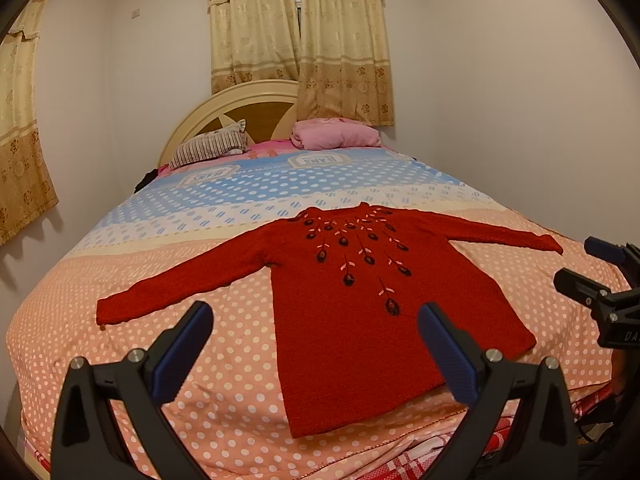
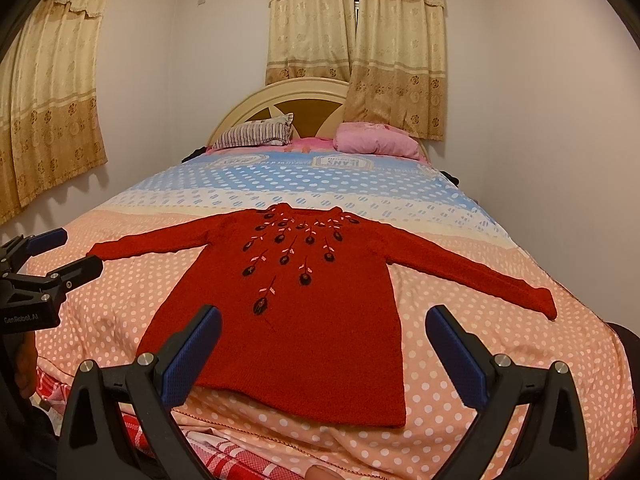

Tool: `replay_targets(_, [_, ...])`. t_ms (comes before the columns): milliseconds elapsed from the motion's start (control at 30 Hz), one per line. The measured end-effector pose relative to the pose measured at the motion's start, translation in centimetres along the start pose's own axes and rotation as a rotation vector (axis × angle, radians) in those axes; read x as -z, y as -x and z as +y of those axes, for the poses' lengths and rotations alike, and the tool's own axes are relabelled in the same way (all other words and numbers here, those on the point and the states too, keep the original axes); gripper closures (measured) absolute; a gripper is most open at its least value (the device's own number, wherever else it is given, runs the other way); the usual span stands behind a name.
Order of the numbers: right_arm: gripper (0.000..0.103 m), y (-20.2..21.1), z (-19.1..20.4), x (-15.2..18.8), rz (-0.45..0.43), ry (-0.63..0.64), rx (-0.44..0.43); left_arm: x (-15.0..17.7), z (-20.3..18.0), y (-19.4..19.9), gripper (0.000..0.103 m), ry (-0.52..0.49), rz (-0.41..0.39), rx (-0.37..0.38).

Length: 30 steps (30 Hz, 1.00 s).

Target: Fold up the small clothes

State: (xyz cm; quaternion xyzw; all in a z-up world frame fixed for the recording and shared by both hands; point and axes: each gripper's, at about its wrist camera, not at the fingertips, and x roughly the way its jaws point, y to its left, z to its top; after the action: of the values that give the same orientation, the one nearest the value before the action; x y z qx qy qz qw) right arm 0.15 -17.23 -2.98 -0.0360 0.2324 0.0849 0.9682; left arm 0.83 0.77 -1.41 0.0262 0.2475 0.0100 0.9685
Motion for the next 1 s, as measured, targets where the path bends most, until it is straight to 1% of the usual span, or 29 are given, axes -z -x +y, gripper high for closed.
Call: replay_targets(1000, [0.001,-0.38,-0.04,0.21,-0.001,0.017,0.008,0.04,0.38,-0.24,0.0,0.009,0.005,-0.003])
